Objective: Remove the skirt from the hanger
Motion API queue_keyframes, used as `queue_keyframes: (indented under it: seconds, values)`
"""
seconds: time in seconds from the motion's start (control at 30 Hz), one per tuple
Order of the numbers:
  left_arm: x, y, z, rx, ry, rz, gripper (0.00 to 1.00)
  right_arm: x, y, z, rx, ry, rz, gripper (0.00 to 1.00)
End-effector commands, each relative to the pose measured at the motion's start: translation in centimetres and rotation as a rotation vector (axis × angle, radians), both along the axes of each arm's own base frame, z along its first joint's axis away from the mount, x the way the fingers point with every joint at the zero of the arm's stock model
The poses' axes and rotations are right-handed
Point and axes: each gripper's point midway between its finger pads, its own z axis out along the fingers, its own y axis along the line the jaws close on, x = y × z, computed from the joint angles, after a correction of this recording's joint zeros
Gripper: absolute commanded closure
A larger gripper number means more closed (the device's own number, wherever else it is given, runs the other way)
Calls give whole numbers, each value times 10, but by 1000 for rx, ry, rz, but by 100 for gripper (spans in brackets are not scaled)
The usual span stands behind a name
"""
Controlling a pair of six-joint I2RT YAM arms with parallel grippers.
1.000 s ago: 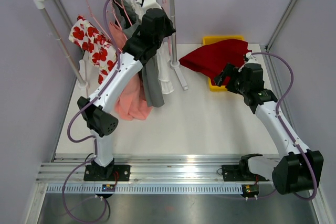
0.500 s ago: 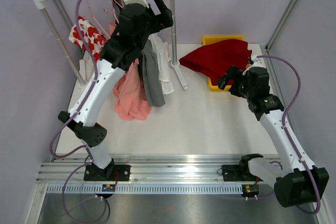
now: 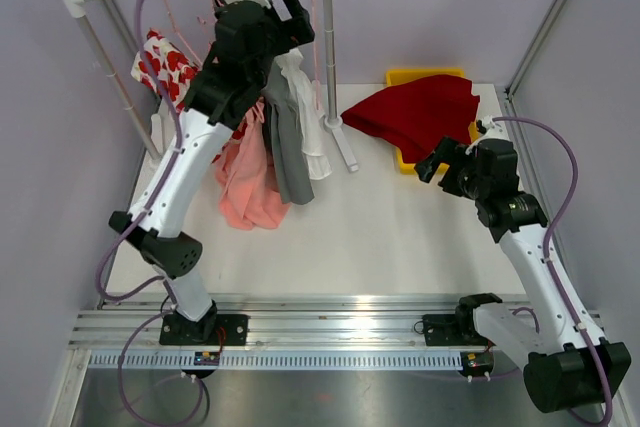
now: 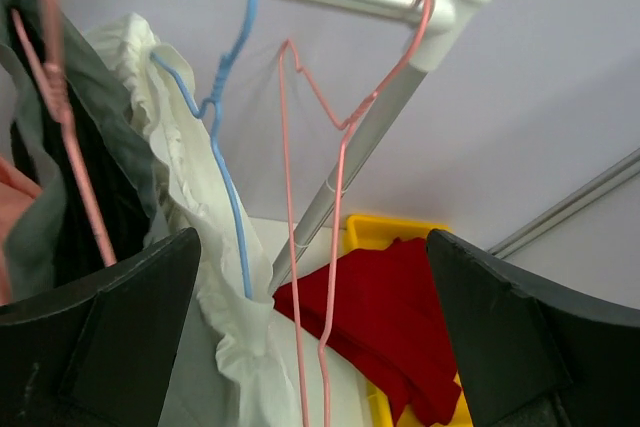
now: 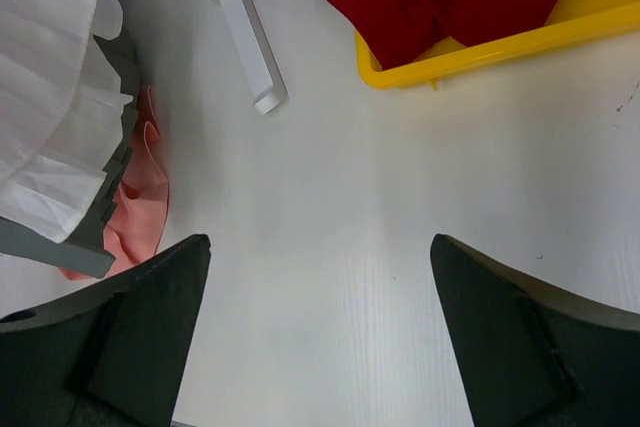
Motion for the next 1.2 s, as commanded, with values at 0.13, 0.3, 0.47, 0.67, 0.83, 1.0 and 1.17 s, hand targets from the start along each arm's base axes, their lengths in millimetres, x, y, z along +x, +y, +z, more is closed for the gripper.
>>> queue_keyframes:
  seconds: [0.13,0.3,0.47,0.67,0.83,1.0,1.17]
  values:
    - [56,0,-13,35,-15,88,1,-8,1,2,-3,-10,12,1]
    - [69,13,-20,5,-25,139,3,-8,1,1,-4,-8,14,1]
    - [76,20,-26,3,-21,159,12,-5,3,-1,-3,-7,22,1]
    - [79,20,-16,3,-58,153,47,-3,3,-8,-1,9,21,0]
    - [85,17,-23,18,-31,136,99,-2,3,-8,-5,9,20,0]
    - [83,17,-25,25,-20,125,100,-2,3,-9,-4,11,17,1]
    - [66,18,-5,29,-39,87,100,-2,4,-4,1,-3,21,1]
